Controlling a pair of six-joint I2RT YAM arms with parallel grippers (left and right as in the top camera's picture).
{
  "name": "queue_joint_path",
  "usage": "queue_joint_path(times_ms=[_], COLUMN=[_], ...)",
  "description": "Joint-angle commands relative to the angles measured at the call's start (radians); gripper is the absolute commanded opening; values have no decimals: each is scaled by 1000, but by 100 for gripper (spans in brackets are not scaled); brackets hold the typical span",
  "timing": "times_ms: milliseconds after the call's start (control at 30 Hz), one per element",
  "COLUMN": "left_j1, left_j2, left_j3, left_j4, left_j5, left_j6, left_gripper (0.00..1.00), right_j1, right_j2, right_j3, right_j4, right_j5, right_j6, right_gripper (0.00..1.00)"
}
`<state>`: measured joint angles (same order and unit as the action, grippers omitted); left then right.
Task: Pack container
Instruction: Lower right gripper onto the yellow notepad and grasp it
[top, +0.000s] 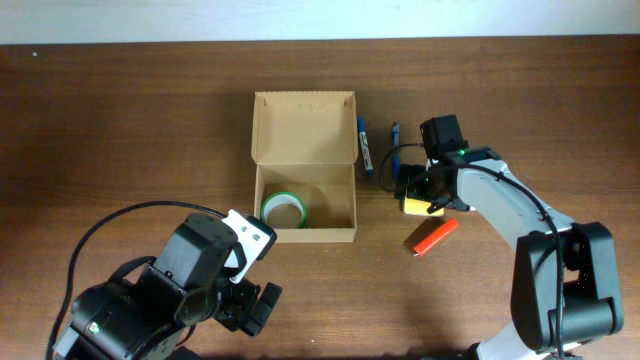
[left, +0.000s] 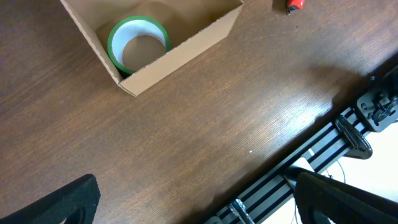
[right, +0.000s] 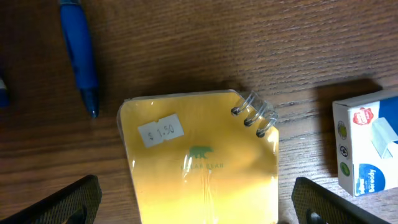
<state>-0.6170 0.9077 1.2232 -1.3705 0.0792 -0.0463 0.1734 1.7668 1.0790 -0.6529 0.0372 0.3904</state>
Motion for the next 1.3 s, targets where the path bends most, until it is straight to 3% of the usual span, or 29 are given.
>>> queue_joint_path(times_ms=[0, 800, 1000, 1267], left_j1=[-2, -2, -2, -2], left_j2=[-4, -4, -4, -4], left_j3=[16, 16, 16, 16], left_j4=[0, 0, 0, 0], left_j5=[11, 11, 11, 11], left_j6=[-6, -6, -6, -6], left_gripper=[100, 100, 100, 99], right_j1=[-4, 10, 31, 31], right_j2=[9, 85, 85, 85], right_j3=[-28, -55, -55, -51], right_j4=[7, 30, 33, 17], right_j5=[20, 29, 32, 27], right_j6=[11, 7, 8, 8], right_gripper=[99, 100, 83, 74])
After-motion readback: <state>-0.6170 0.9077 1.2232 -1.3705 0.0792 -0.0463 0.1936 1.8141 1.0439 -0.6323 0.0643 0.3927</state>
